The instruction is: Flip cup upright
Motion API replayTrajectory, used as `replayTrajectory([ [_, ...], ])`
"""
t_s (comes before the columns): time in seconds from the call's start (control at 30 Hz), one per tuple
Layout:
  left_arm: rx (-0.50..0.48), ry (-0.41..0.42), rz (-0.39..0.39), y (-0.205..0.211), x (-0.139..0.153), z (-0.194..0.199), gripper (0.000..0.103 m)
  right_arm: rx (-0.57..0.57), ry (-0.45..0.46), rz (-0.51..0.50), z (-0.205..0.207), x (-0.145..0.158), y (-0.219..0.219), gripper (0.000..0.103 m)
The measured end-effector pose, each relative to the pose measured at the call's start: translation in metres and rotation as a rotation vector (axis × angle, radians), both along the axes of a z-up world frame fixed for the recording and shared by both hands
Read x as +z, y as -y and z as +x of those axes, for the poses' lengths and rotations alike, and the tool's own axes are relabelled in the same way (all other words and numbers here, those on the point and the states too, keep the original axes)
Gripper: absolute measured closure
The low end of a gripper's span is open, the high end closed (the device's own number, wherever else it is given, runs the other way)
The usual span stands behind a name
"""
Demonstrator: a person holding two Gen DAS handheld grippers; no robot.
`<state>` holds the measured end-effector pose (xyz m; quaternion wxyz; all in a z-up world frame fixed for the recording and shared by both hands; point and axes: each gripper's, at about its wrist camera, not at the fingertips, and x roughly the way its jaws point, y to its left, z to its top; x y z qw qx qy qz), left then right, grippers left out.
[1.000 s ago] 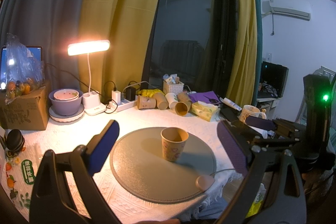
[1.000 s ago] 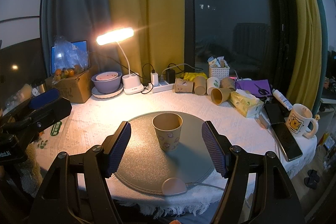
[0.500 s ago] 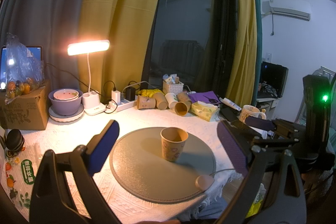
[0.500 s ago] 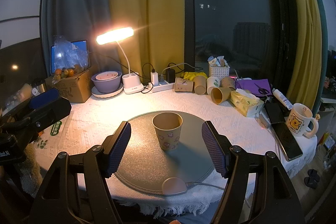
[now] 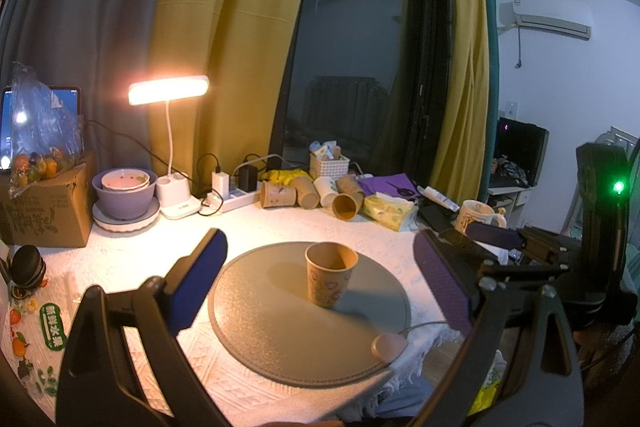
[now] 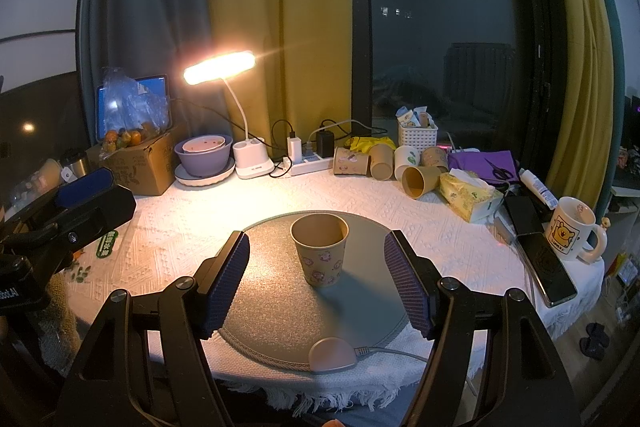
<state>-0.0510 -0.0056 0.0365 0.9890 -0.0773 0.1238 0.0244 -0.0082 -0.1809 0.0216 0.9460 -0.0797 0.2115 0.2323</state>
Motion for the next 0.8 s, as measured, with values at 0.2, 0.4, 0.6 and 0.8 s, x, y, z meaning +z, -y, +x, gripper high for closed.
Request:
replayTrajectory([
  [0.2, 0.0, 0.0, 0.0, -0.0001, 0.0002, 0.0001, 0.008, 0.0, -0.001, 0.0, -0.0003, -0.0001, -0.0001, 0.03],
  [0.4, 0.0, 0.0, -0.001, 0.0012, -0.0003, -0.0002, 0.008, 0.0, 0.001, 0.0, -0.0003, 0.0001, -0.0001, 0.03],
  [0.6, 0.0, 0.0, -0.001, 0.0011, -0.0002, -0.0002, 0.008, 0.0, 0.0, 0.0, -0.0008, -0.0002, -0.0004, 0.03],
  [0.8, -0.001, 0.002, -0.003, 0.0025, -0.0003, -0.0004, 0.008, 0.001, 0.0, 0.0, -0.0012, -0.0001, -0.0002, 0.03],
])
